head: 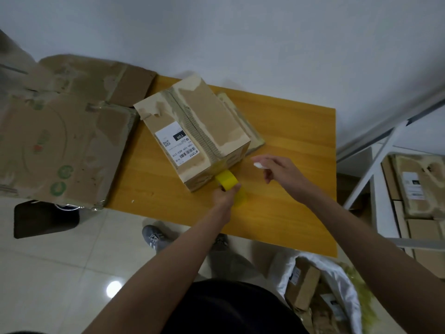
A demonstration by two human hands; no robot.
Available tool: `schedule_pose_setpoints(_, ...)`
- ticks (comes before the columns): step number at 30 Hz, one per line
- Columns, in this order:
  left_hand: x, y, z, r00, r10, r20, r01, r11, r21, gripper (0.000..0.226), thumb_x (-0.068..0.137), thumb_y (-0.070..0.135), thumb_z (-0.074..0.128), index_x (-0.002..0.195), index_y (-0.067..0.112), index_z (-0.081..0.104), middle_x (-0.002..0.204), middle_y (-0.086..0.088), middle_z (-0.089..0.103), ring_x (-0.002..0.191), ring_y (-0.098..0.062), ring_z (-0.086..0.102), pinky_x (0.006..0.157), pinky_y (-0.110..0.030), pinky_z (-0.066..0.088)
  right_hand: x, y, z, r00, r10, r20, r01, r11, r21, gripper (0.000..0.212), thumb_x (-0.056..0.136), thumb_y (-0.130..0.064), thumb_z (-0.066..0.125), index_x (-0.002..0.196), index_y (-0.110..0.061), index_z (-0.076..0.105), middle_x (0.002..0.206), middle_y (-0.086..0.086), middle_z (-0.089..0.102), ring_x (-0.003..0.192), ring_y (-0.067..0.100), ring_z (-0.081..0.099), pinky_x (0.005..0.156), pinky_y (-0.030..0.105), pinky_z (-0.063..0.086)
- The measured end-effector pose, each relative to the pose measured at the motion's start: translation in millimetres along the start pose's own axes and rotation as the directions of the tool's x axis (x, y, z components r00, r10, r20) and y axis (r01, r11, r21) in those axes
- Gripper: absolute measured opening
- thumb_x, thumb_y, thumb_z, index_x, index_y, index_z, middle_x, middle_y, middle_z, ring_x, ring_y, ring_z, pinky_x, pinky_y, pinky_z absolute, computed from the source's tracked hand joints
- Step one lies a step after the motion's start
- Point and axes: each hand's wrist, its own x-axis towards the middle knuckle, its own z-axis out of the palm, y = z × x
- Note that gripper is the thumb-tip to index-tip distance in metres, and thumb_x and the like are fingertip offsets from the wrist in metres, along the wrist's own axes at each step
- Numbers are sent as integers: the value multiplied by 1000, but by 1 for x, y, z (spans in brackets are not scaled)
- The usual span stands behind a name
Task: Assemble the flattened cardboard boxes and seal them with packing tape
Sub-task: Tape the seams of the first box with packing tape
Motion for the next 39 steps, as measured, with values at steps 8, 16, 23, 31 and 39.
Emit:
schedule_pose_setpoints(8,-21,-4,-12,991,-39,124,46,998,-52,42,91,29,72,128,12,61,122,-7,64,103,-25,60,74,-32,47,28,-7,37,955,-265,132,296,872,-390,32,101,-3,48,123,-14,68,119,1,64,86,-2,57,78,8,42)
schedule_pose_setpoints(16,-26,-1,-11,987,-74,143,87,993,-86,41,88,31,75,121,10,64,117,-8,67,101,-25,64,78,-35,53,51,-5,54,880,-386,277,475,733,-487,21,93,5,54,97,-6,72,97,5,69,84,7,58,74,14,48)
schedule_pose_setpoints(23,-26,3,-11,985,-80,154,95,992,-88,38,90,28,73,121,7,63,114,-7,67,97,-23,63,87,-38,52,60,2,62,819,-443,364,572,593,-566,23,88,9,51,87,-6,67,91,2,67,90,19,55,76,41,50)
schedule_pose_setpoints(31,-22,5,-8,986,-82,145,92,994,-61,18,89,28,75,93,16,62,102,-5,64,90,-21,60,90,-40,51,72,10,66,771,-485,413,626,462,-628,29,78,21,53,87,-3,67,90,9,69,87,28,58,72,43,52)
schedule_pose_setpoints(39,-23,12,-8,985,-107,137,119,989,-86,43,90,28,73,126,9,61,123,-7,64,101,-23,62,81,-33,47,83,26,44,804,-455,382,569,403,-717,33,75,22,57,89,-7,66,93,6,67,92,24,57,81,36,51)
